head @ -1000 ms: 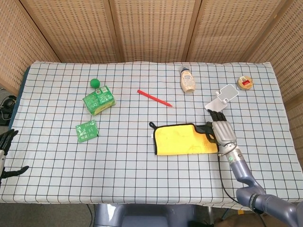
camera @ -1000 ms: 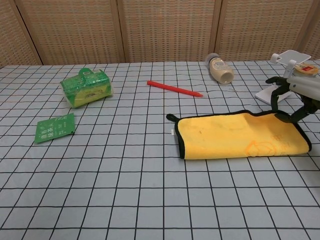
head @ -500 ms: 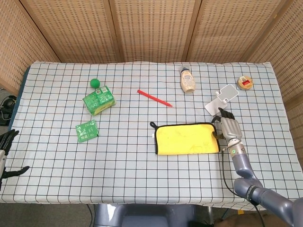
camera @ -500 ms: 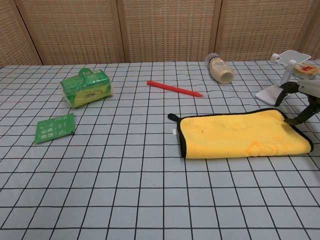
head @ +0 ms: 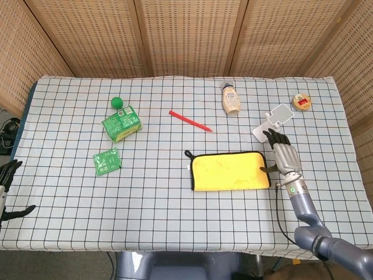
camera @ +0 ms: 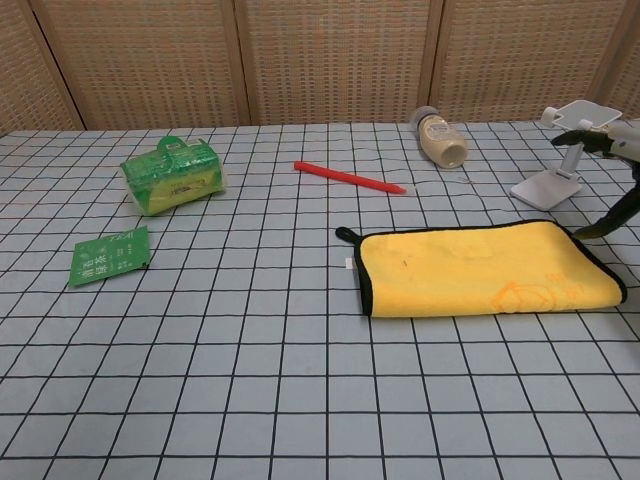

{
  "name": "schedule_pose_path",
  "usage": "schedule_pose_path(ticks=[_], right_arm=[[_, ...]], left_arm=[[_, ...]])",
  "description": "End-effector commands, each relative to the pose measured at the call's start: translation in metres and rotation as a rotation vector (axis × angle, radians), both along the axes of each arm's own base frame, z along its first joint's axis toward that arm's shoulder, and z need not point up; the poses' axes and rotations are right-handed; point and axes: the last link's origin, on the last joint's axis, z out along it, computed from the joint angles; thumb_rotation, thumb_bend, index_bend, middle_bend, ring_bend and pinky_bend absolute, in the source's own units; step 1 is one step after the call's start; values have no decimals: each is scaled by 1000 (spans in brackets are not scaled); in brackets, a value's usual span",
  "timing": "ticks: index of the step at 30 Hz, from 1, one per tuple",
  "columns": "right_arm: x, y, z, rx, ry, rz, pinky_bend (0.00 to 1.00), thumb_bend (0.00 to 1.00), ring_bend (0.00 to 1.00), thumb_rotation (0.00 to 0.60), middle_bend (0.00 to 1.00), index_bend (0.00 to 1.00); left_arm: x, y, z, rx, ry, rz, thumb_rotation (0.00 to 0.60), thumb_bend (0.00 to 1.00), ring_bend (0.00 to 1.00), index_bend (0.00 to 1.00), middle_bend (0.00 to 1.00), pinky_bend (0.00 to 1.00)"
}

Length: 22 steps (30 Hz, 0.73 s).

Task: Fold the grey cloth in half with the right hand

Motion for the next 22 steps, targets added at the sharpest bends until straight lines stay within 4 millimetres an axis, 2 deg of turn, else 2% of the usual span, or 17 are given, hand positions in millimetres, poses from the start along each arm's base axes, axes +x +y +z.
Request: schedule_pose_path(ticks=[1, 5, 10, 16, 22], right_arm=[[7, 28, 32, -22, -44, 83, 0, 109, 0, 600, 0, 1], [7, 57, 57, -43, -30, 158, 0, 5, 0, 600, 0, 4], [3, 97, 83, -120, 33, 236, 0, 0, 0, 600, 0, 4], [1, 137, 96, -180, 55, 222, 0, 0, 0, 600, 0, 4], [1, 160, 102, -230, 99, 205, 0, 0, 0, 600, 0, 4]], left_arm=[[1, -1, 1, 3, -1, -6, 600, 0, 0, 0, 0, 0], [2, -3, 2, 9, 4, -15, 600, 0, 0, 0, 0, 0], [3, -6, 5, 25, 0, -25, 600, 0, 0, 0, 0, 0], [3, -9, 9, 43, -10, -44, 600, 0, 0, 0, 0, 0], [5, -13, 12, 57, -13, -62, 600, 0, 0, 0, 0, 0]])
